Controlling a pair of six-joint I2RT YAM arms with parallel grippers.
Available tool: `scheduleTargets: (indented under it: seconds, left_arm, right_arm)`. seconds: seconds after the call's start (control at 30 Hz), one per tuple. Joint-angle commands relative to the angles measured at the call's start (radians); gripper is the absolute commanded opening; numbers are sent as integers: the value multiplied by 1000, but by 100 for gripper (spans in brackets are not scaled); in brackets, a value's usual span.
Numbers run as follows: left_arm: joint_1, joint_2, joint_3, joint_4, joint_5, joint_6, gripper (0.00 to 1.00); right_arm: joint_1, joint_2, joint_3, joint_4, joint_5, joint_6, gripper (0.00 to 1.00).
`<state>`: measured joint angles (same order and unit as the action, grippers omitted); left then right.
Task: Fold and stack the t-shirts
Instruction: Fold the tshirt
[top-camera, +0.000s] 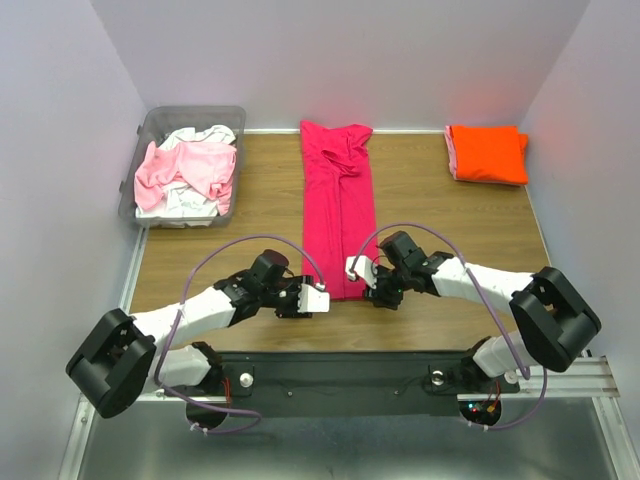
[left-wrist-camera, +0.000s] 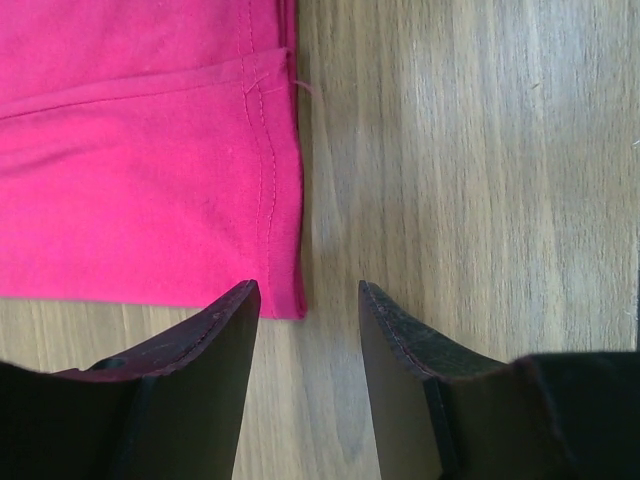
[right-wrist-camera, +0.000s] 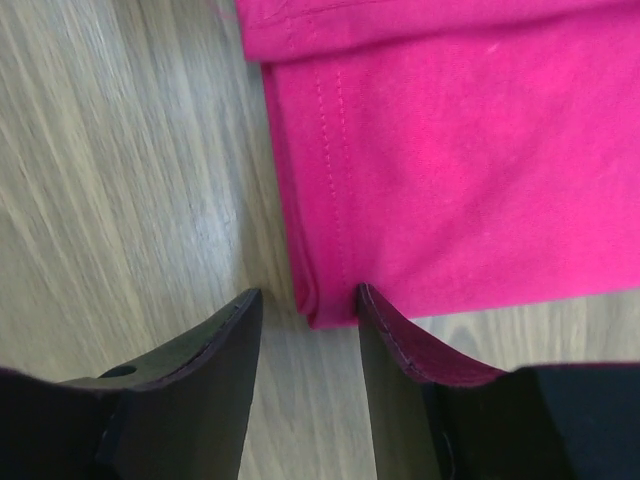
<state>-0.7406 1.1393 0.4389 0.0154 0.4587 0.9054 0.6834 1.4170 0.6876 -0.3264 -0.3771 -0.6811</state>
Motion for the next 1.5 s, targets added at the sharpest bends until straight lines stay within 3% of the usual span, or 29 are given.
scheduleTargets:
  seconds: [0.0,0.4,0.43,0.5,0.67,0.73,0.97,1.03,1.07,1.47]
  left_arm:
    - [-5,31,17,38,3,15,56]
    - [-5,86,30,69,-48,26,55]
    - [-3,76,34,64,-48,26,55]
    - [1,74,47,57,-46,24,55]
    - [9,117,76,41,-32,38,54]
    - [10,138,81,38,-29,47,52]
    - [10,182,107,-46,0,64,27]
    - [10,163,132,-86,12,55,5]
    - [10,152,141,-100,15,50,0]
    - [-20,-24,248,-367,149,-26,0]
  right_arm:
    - [11,51,-31,78,35,-32,49]
    - [13,53,-56,99,64,-40,23]
    - [11,51,-62,99,66,-40,15]
    - [11,46,-63,96,67,-38,9]
    - [13,36,-59,81,60,-35,1]
    - [11,31,-56,73,60,-34,1]
    - [11,7,-23,40,50,0,1]
    - [11,-21,-5,9,49,21,1]
    - [11,-32,3,-2,44,38,1]
    - [11,-179,113,-315,-71,87,1]
